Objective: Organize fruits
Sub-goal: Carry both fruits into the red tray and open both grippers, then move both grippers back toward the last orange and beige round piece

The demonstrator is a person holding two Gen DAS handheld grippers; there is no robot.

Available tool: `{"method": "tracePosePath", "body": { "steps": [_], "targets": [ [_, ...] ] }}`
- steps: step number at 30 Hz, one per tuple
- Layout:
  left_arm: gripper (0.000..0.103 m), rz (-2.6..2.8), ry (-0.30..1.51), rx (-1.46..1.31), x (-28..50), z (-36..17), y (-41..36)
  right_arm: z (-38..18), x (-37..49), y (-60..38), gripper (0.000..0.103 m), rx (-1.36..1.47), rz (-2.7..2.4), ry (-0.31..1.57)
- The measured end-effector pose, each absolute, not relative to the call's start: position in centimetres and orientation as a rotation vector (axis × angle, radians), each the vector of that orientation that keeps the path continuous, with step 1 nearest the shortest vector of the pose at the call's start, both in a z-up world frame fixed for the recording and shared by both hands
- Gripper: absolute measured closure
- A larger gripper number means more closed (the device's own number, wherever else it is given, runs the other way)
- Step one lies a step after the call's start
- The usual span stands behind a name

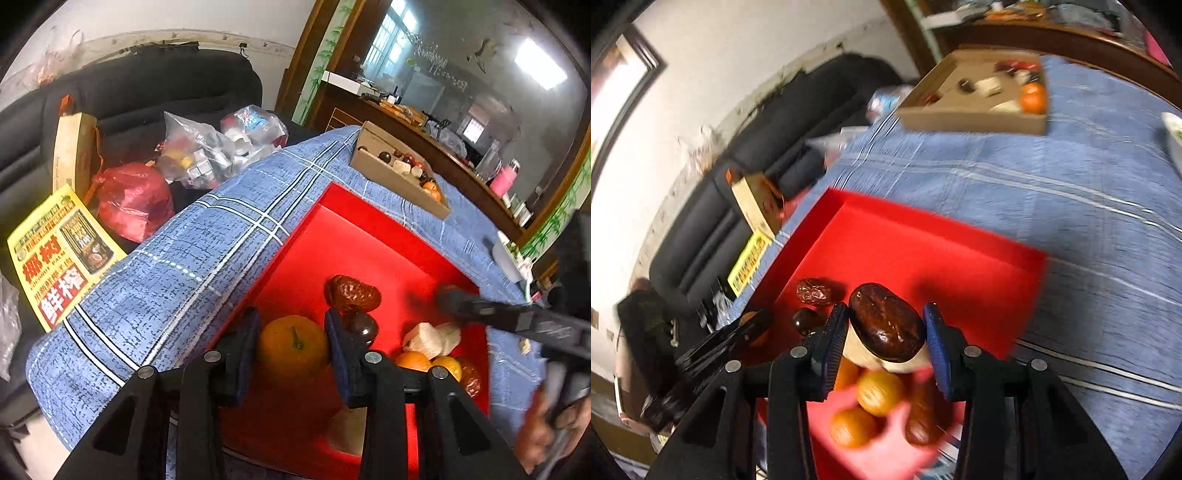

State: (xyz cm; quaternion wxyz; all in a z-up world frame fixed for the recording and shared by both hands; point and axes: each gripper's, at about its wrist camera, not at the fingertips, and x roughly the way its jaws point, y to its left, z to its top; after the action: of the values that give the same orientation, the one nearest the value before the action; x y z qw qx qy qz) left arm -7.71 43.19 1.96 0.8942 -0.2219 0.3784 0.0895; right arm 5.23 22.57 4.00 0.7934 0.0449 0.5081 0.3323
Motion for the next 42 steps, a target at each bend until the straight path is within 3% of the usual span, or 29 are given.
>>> {"method": "tracePosePath", "body": {
  "steps": [6,17,29,34,42],
  "targets": [
    [0.064,0.13,0.756,-0.513,-8.5,3.0,43.2,2.2,5.8,25.7,0.061,0.025,0.682,1.088],
    [0.061,0.071,0.686,-0.554,-11.1,5.7,40.7,5.1,2.9,21.3,0.053,0.165,0.676,0.987],
    [0.061,-0.078,0.635,-0.454,-12.9,11.1,32.4,3.8,-3.6,0.5,0.053,0.627,0.547,1.075],
    [0.061,-0.168,0.574,-0.417,-14.9,16.2,28.9,8.9,-8.6,-9.1,0.053,0.667,0.503,0.889],
    [0.042,-0.278,0.402,-0.243,-16.9,27.5,24.3,23.1,-15.6,-19.0,0.047,0.621,0.482,0.505]
  ]
}}
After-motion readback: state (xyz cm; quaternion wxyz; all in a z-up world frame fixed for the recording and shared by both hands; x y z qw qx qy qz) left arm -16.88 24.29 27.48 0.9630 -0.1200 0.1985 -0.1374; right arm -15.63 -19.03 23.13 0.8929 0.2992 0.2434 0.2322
